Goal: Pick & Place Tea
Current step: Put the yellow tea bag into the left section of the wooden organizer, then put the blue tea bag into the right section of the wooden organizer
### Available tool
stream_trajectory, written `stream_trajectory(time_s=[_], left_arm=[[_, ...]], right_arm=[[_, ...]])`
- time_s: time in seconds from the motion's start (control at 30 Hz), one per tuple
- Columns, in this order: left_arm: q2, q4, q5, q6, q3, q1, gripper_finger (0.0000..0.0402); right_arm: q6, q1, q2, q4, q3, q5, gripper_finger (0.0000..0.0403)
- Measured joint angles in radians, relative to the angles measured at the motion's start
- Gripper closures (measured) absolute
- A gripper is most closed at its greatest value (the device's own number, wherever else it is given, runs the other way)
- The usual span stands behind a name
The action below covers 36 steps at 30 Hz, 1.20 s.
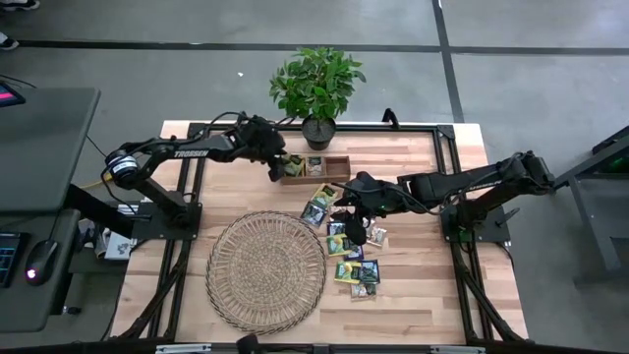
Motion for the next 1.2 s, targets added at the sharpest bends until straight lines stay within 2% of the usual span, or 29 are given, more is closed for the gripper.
stream_trajectory(time_s=[0.13,0.33,0.67,0.87,1.07,1.2], left_arm=[[0.000,-0.002,-0.041,-0.001,0.035,0.000,0.0240],[0.000,-0.006,-0.052,0.001,0.062,0.000,0.0274],[0.000,-0.112,-0.083,0.016,0.062,0.000,0.0302],[-0.003,-0.232,-0.065,-0.011,0.062,0.000,0.0392],[-0.060,-0.333,-0.069,-0.010,0.063,0.000,0.0399],[-0.114,-0.385,-0.074,0.001,0.062,0.000,0.0401]], right_arm=[[0.005,0.000,0.000,0.000,0.000,0.005,0.0231],[0.018,0.000,0.000,0.000,0.000,0.007,0.0231],[0.023,0.000,0.000,-0.016,-0.004,0.012,0.0231],[0.053,0.007,0.000,-0.128,-0.004,0.012,0.0231],[0.085,0.049,0.000,-0.297,-0.004,0.081,0.0231],[0.133,0.078,0.000,-0.334,-0.004,0.116,0.0231]])
